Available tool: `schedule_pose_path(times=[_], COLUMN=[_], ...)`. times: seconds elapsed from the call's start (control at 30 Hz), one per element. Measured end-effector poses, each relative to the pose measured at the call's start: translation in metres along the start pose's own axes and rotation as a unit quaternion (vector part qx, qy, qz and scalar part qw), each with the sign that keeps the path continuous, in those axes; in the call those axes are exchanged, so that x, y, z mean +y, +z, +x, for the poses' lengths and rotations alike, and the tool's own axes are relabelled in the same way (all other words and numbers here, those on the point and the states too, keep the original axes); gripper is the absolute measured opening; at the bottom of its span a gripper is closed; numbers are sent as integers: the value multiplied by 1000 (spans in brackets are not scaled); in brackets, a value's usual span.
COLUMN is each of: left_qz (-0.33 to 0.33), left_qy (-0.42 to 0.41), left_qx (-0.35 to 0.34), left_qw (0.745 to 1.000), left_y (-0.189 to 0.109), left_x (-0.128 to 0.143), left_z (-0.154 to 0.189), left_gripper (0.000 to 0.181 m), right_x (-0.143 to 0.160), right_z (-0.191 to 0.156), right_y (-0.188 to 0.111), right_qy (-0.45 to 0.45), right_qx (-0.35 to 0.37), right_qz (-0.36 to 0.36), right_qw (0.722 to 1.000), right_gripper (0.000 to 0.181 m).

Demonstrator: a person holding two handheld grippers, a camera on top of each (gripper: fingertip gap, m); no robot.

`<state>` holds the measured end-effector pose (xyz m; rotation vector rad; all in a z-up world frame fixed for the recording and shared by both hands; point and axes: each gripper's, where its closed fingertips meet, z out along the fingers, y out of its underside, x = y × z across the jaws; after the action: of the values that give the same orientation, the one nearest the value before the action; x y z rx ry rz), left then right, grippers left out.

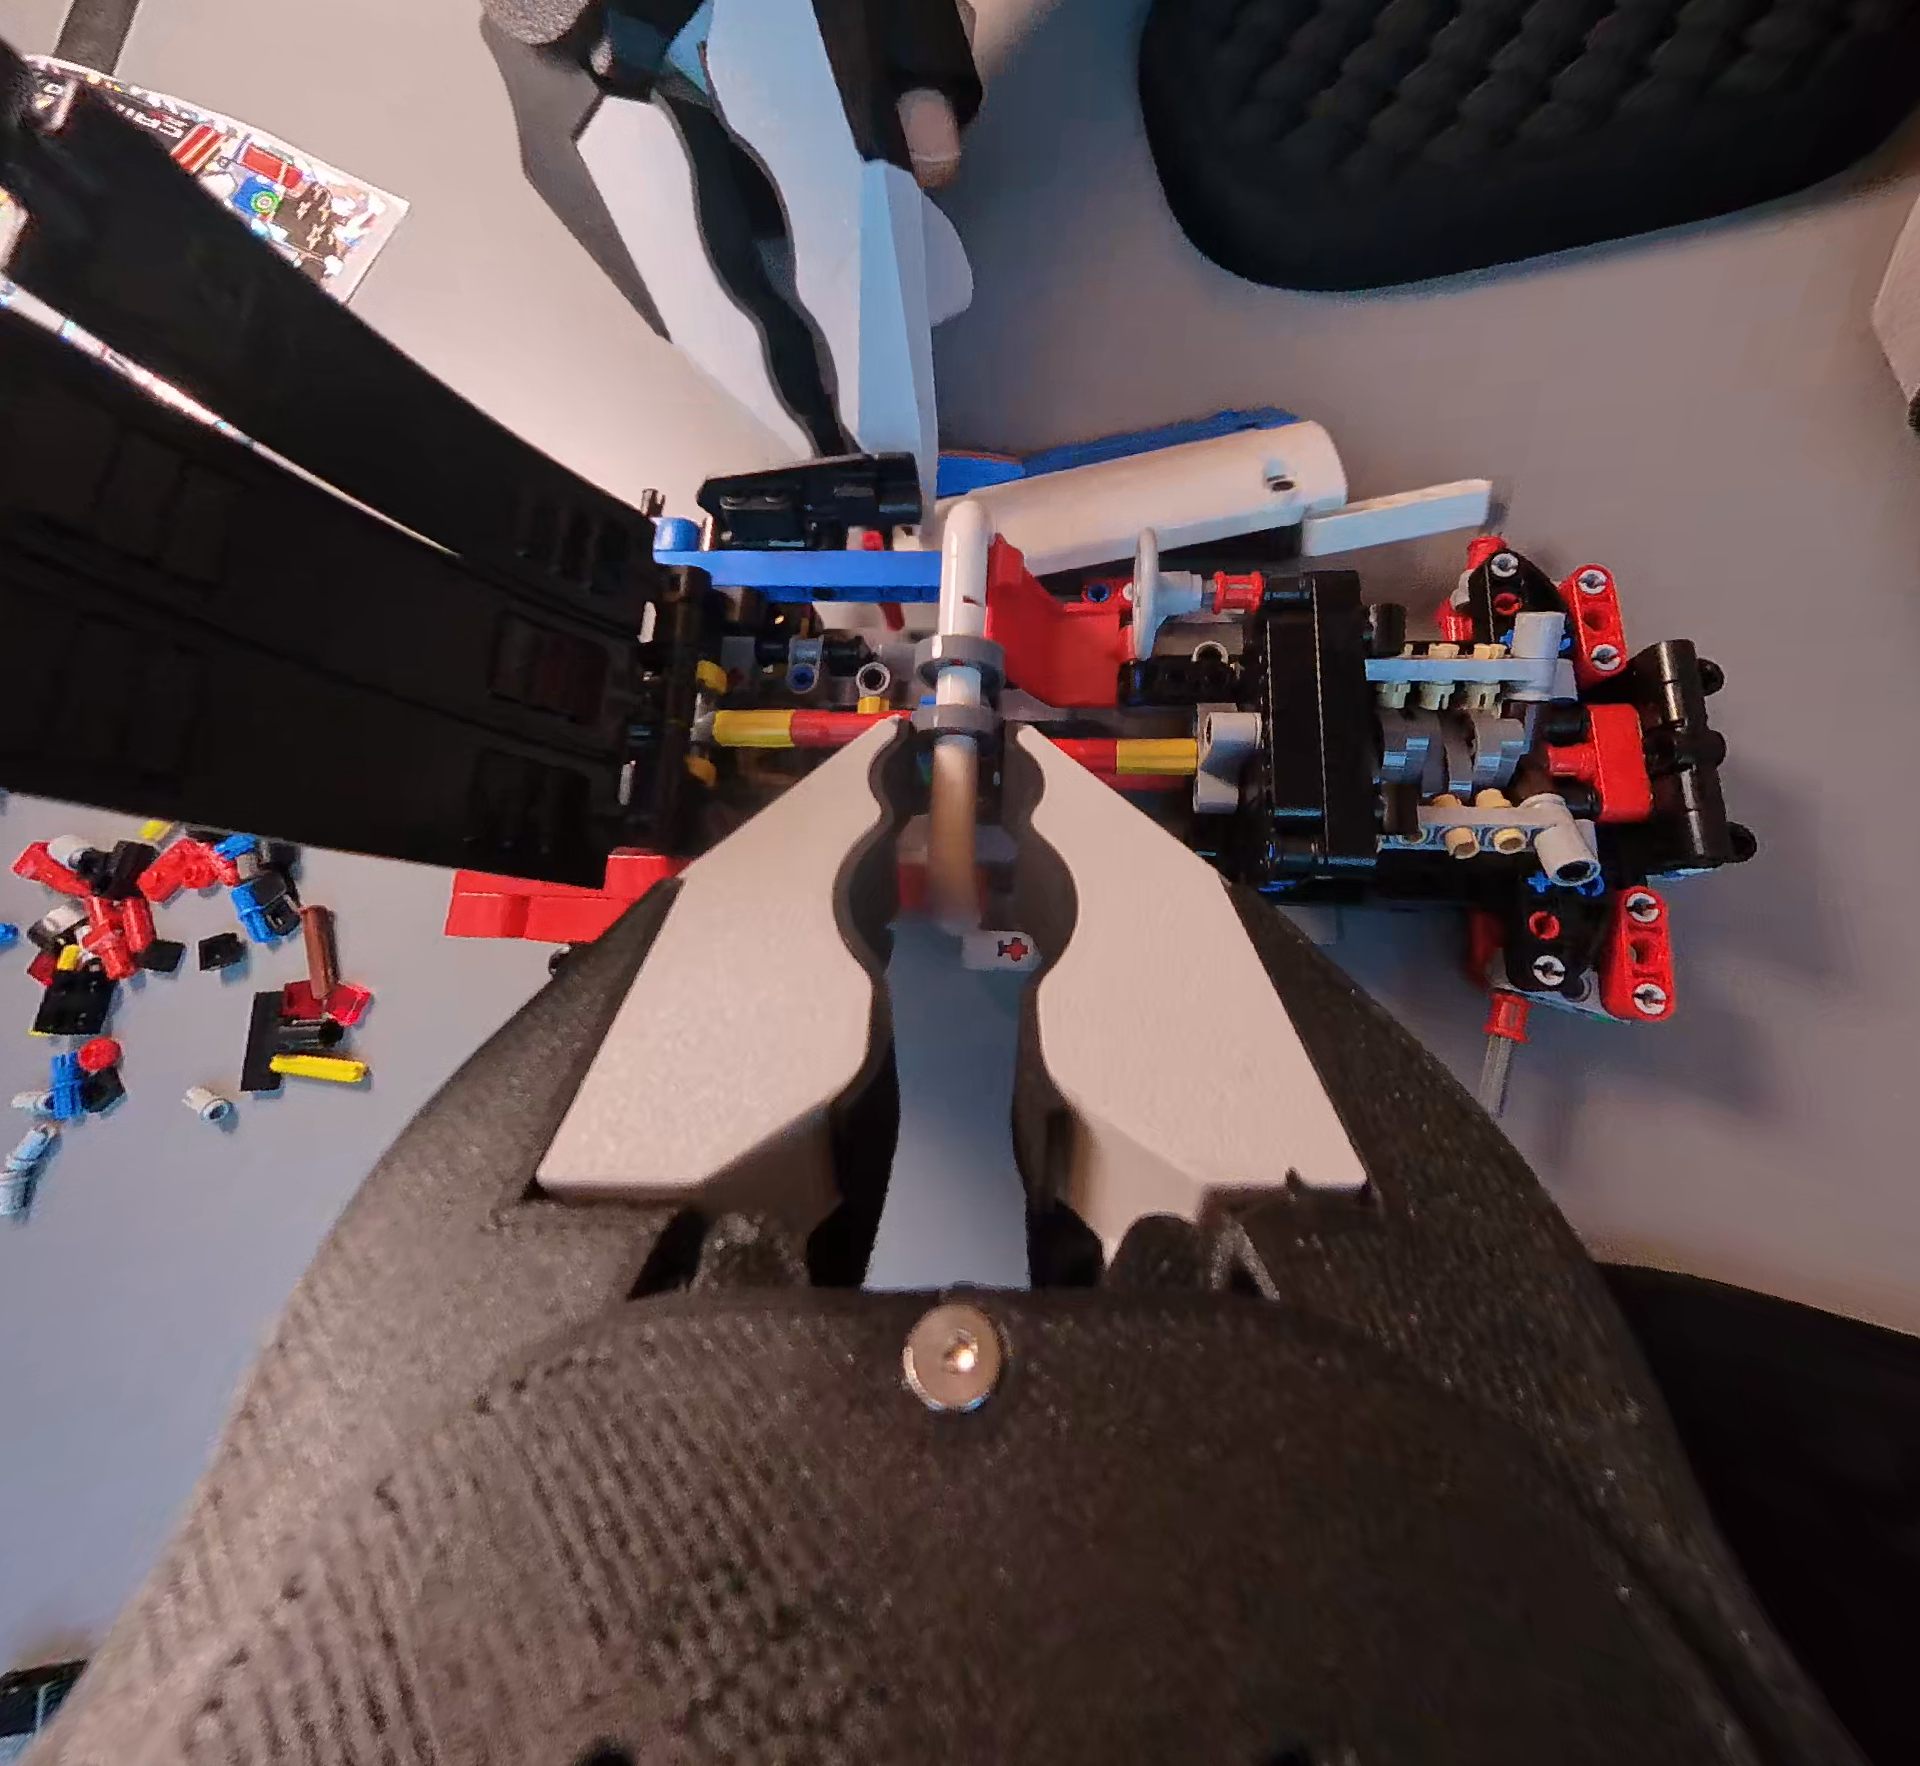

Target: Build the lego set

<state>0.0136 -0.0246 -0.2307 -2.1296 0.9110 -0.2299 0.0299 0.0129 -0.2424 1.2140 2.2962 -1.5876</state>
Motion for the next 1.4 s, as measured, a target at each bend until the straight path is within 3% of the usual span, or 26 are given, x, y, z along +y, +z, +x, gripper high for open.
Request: schedule_pose_path(times=[0.27, 0.3, 0.43, 0.53, 0.57, 0.7, 0.83, 0.97, 1.07, 1.13, 1.17, 1.3, 1.4], left_qz=[19, 23, 25, 16, 16, 23, 33, 96, 120, 129, 138, 121, 98], left_qy=[22, 26, 32, 35, 35, 27, 10, -65, -142, -196, -214, -251, -255], left_qx=[35, 44, 74, 81, 79, 65, 29, -3, -19, 36, 70, 101, 84], left_qw=[999, 998, 996, 996, 996, 997, 999, 993, 982, 971, 964, 955, 958], left_y=[-4, -4, -6, -6, -6, -6, -8, -27, -40, -40, -39, -17, 1], left_x=[3, 3, 4, 5, 5, 5, 6, -10, -25, -41, -51, -66, -66], left_z=[1, 1, 0, -1, -1, -2, -7, -15, -12, 14, 29, 57, 63], left_gripper=[13, 13, 13, 13, 13, 14, 15, 34, 33, 37, 39, 36, 18], right_x=[-3, -2, 4, 21, 29, 31, 29, 25, 11, 0, -2, -6, -8], right_z=[-7, -9, -21, -14, -10, -15, -21, -29, -35, -39, -42, -44, -45], right_y=[-19, -20, -11, 1, 5, 12, 8, -10, -24, -30, -30, -23, -20], right_qy=[11, -16, -131, -192, -204, -199, -178, -186, -221, -246, -254, -291, -295], right_qx=[8, 23, 42, 54, 54, 11, 6, 50, 124, 171, 177, 197, 198], right_qz=[64, 55, -29, -141, -178, -179, -126, -26, 63, 120, 131, 133, 131], right_qw=[998, 998, 990, 970, 961, 963, 976, 981, 965, 947, 942, 927, 925], right_gripper=[0, 0, 42, 55, 52, 32, 32, 32, 32, 32, 32, 32, 32])
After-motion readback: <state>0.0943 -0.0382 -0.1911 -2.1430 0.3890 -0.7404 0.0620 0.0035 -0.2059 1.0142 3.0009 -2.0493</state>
